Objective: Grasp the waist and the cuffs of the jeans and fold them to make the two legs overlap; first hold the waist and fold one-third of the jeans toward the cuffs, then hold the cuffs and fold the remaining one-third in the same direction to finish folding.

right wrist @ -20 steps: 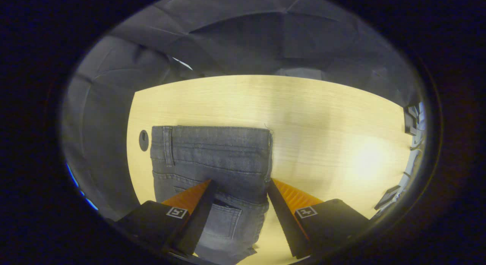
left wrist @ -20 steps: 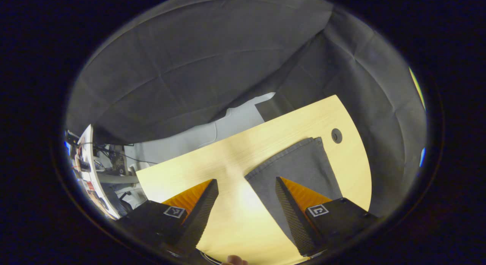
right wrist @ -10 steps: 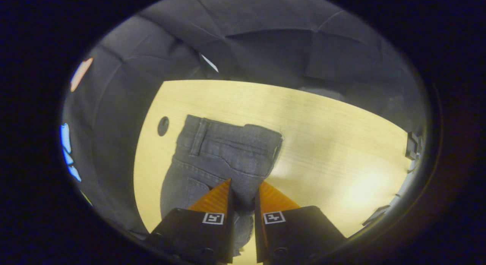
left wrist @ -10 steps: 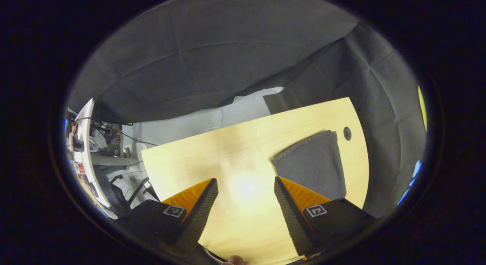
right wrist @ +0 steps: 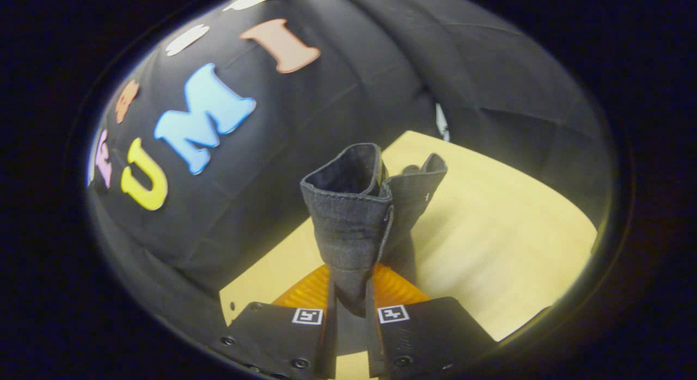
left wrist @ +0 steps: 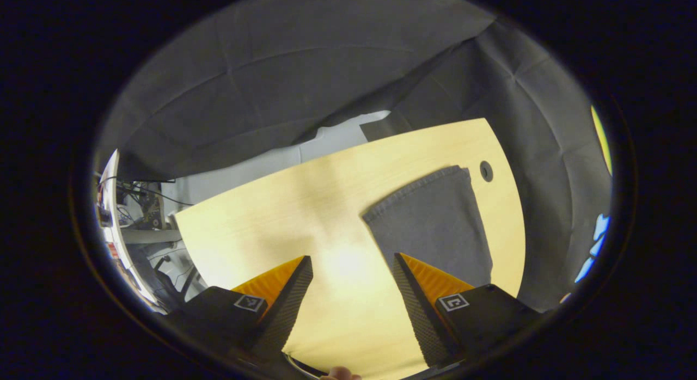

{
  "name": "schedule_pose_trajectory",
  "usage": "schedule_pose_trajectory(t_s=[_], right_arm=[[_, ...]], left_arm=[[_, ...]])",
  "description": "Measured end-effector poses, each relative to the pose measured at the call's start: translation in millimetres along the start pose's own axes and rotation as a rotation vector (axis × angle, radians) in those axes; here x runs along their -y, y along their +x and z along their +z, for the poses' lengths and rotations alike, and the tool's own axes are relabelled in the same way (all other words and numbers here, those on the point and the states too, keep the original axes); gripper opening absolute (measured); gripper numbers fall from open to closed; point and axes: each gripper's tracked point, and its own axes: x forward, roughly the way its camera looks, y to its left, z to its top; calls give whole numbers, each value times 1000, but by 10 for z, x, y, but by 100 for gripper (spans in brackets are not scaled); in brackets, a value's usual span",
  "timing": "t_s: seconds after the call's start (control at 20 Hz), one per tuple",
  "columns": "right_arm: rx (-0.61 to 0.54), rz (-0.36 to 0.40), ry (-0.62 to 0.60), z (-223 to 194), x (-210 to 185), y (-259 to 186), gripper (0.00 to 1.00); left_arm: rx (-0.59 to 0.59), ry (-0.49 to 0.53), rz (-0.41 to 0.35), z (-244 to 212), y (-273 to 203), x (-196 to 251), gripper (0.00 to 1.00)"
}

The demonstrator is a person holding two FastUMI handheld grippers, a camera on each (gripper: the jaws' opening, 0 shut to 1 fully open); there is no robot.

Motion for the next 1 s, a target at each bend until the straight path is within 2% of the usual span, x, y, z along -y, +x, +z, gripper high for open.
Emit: schedule_pose_trajectory(t_s=[0.1,0.15,0.25,0.3,0.45,0.5,0.6,0.65,0.75,0.85,1.0], right_arm=[[-16,118,13,-348,-572,73,22],[-73,176,29,-621,-808,113,21],[-215,245,32,-1370,-1064,259,17],[-292,247,17,-1796,-1082,338,21],[-511,152,-94,-2816,-754,506,17],[-555,132,-127,-2963,-656,540,21],[-592,134,-102,-2995,-792,514,22],[-628,135,-53,-2927,-851,432,29],[-659,128,-17,-2885,-900,367,63],[-638,166,-53,-2715,-928,194,100],[-590,146,-175,-2539,-660,-49,96]], left_arm=[[-13,8,-18,-79,41,81,99],[-16,6,-26,-112,53,98,99],[-20,-14,-52,-185,88,131,99],[-22,-30,-65,-216,99,142,99],[-16,-69,-99,-262,138,180,100],[-11,-66,-107,-246,140,187,99],[10,-24,-121,-148,117,195,100],[30,17,-118,-45,131,199,99],[88,150,-87,237,139,197,100],[138,347,-89,557,188,368,100],[118,684,-138,722,208,667,99]])
